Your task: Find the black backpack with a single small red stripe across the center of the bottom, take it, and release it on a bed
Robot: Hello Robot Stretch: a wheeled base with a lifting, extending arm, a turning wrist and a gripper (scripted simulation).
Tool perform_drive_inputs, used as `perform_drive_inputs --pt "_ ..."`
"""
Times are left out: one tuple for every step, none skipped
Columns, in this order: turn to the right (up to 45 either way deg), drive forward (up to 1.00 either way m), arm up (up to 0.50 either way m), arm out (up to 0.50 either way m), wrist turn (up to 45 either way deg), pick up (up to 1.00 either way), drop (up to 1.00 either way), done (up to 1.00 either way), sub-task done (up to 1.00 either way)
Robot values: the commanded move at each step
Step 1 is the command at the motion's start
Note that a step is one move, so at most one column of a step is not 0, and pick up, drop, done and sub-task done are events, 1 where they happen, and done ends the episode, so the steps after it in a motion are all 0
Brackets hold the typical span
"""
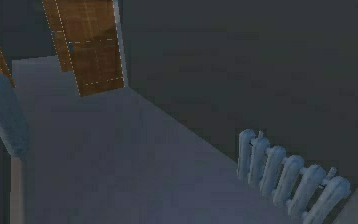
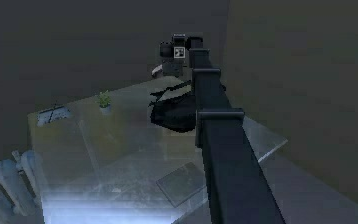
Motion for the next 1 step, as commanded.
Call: perform_drive_inputs --pt "0.0 0.0 -0.22 0.0 0.0 0.0 0.0 0.0 0.0"
